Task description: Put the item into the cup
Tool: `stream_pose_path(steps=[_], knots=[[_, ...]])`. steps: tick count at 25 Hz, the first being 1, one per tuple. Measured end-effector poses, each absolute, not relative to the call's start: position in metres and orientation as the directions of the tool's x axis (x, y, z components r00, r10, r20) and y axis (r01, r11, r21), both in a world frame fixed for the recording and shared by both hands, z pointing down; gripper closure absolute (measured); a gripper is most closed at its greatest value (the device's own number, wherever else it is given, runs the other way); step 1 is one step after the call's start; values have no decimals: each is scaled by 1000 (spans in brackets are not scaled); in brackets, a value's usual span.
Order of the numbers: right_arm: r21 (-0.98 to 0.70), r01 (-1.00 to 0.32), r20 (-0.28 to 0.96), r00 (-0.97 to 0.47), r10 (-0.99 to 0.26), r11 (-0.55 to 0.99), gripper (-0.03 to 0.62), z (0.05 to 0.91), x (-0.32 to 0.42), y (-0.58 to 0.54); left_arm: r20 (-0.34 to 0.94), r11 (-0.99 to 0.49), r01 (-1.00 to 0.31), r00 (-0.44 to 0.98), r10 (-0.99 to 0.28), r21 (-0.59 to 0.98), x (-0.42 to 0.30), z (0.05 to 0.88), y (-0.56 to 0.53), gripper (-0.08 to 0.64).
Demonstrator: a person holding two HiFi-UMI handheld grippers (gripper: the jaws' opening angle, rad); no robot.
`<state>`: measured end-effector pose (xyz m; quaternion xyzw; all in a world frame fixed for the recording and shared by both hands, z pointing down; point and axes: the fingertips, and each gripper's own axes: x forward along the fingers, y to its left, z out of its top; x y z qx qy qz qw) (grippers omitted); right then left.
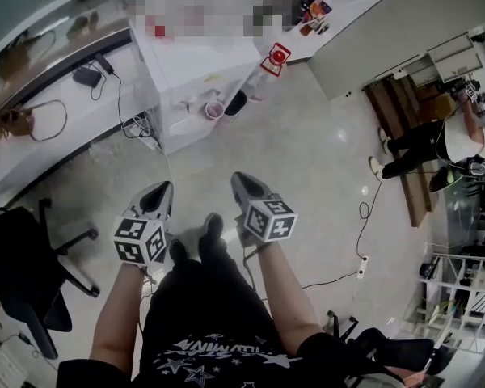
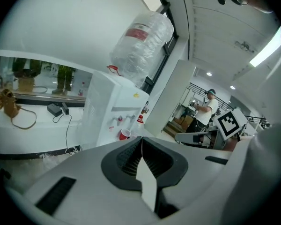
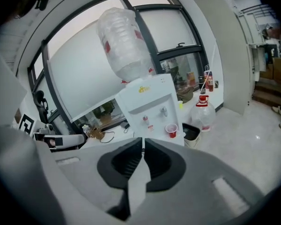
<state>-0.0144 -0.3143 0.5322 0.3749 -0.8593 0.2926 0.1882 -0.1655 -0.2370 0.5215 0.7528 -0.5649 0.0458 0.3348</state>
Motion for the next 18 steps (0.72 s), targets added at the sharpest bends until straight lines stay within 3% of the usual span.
stream_pose_path(steps=[6,18], knots=[[-374,-782,579,-617,-533,499,577,540,21,-287,436,-181,-873,394,-809,453,-139,515,-229,551],[-433,-743,522,-668,-530,510,578,530,47,-236,433,-179,-881,381,-817,438,-91,508,-182,551]])
